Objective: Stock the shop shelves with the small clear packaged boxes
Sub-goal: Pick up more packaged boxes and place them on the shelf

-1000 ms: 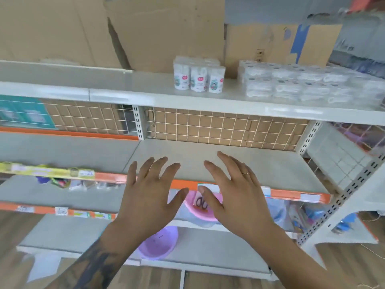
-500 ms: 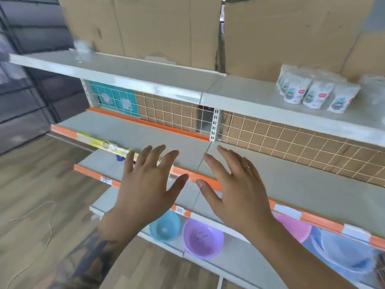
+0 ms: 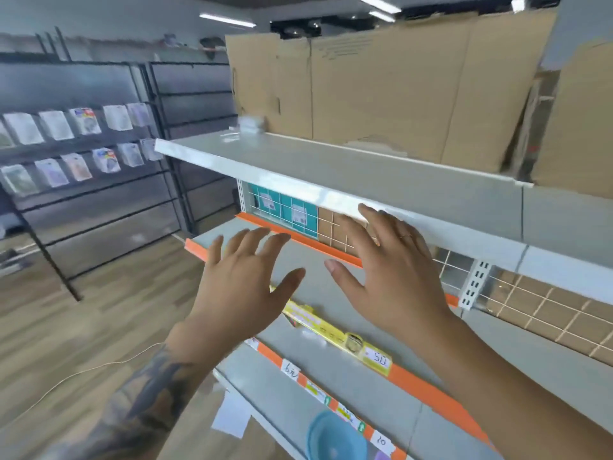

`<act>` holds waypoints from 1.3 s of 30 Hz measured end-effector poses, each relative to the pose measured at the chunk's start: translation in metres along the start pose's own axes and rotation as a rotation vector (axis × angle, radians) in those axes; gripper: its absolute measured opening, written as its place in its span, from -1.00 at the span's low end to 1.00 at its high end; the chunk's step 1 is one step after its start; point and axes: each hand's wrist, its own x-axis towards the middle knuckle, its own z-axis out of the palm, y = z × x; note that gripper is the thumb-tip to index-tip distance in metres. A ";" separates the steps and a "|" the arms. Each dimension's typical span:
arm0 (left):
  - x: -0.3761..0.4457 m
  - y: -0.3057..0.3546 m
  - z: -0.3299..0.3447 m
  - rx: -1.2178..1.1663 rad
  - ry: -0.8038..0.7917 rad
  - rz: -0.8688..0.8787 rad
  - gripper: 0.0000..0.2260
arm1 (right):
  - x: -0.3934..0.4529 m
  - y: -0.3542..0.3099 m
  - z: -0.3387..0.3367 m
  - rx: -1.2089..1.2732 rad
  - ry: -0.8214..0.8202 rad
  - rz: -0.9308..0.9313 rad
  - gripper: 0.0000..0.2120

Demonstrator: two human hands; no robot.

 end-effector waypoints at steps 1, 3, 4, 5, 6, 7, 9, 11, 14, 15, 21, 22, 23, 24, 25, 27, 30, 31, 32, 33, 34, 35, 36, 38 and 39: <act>0.016 -0.014 0.000 0.003 0.010 -0.004 -0.44 | 0.021 -0.005 0.008 0.011 0.007 -0.008 -0.43; 0.046 -0.041 0.000 0.002 0.023 -0.017 -0.43 | 0.058 -0.013 0.026 0.024 0.019 -0.028 -0.44; 0.061 -0.054 0.001 0.002 0.020 -0.028 -0.42 | 0.076 -0.018 0.036 0.028 0.017 -0.032 -0.44; 0.071 -0.064 0.002 -0.002 0.018 -0.033 -0.41 | 0.090 -0.022 0.041 0.036 0.009 -0.025 -0.43; 0.083 -0.074 0.004 -0.007 0.017 -0.037 -0.41 | 0.105 -0.027 0.048 0.038 -0.003 -0.021 -0.42; 0.094 -0.084 0.006 -0.021 0.020 -0.040 -0.40 | 0.118 -0.033 0.055 0.037 -0.024 -0.020 -0.41; 0.121 -0.107 0.011 -0.063 0.025 -0.044 -0.39 | 0.150 -0.044 0.070 0.025 -0.053 -0.021 -0.41; 0.142 -0.122 0.013 -0.076 0.041 -0.025 -0.40 | 0.173 -0.048 0.076 0.019 -0.080 -0.015 -0.41; 0.187 -0.162 0.021 -0.097 0.044 -0.013 -0.42 | 0.221 -0.057 0.093 0.017 -0.170 0.038 -0.38; 0.203 -0.177 0.024 -0.103 0.044 -0.009 -0.41 | 0.236 -0.060 0.100 0.022 -0.196 0.056 -0.37; 0.303 -0.270 0.044 -0.169 0.001 0.052 -0.38 | 0.328 -0.082 0.141 -0.003 -0.267 0.182 -0.38; 0.320 -0.285 0.048 -0.174 -0.017 0.071 -0.39 | 0.344 -0.086 0.150 -0.017 -0.287 0.201 -0.38; 0.337 -0.299 0.053 -0.172 -0.036 0.088 -0.41 | 0.360 -0.090 0.159 -0.025 -0.313 0.226 -0.38; 0.356 -0.312 0.057 -0.168 -0.057 0.107 -0.42 | 0.375 -0.093 0.169 -0.033 -0.335 0.256 -0.37; 0.374 -0.323 0.063 -0.164 -0.080 0.127 -0.42 | 0.390 -0.095 0.179 -0.046 -0.354 0.282 -0.36; 0.410 -0.341 0.075 -0.162 -0.125 0.160 -0.41 | 0.419 -0.097 0.200 -0.079 -0.382 0.316 -0.35; 0.464 -0.357 0.097 -0.181 -0.185 0.205 -0.42 | 0.456 -0.095 0.231 -0.107 -0.424 0.342 -0.33; 0.481 -0.360 0.105 -0.187 -0.198 0.218 -0.43 | 0.466 -0.093 0.241 -0.107 -0.442 0.351 -0.33; 0.497 -0.362 0.113 -0.194 -0.208 0.230 -0.43 | 0.476 -0.090 0.252 -0.101 -0.459 0.361 -0.32; 0.513 -0.363 0.121 -0.207 -0.224 0.237 -0.42 | 0.484 -0.088 0.262 -0.091 -0.477 0.372 -0.31; 0.528 -0.363 0.129 -0.217 -0.239 0.243 -0.42 | 0.491 -0.086 0.272 -0.082 -0.498 0.383 -0.30; 0.542 -0.363 0.137 -0.218 -0.251 0.249 -0.40 | 0.496 -0.083 0.281 -0.076 -0.520 0.394 -0.29; 0.556 -0.363 0.145 -0.205 -0.254 0.262 -0.38 | 0.500 -0.081 0.290 -0.068 -0.536 0.405 -0.29; 0.579 -0.362 0.159 -0.153 -0.232 0.311 -0.33 | 0.503 -0.078 0.304 -0.026 -0.540 0.442 -0.30; 0.589 -0.361 0.165 -0.134 -0.220 0.342 -0.30 | 0.503 -0.077 0.309 -0.001 -0.530 0.466 -0.31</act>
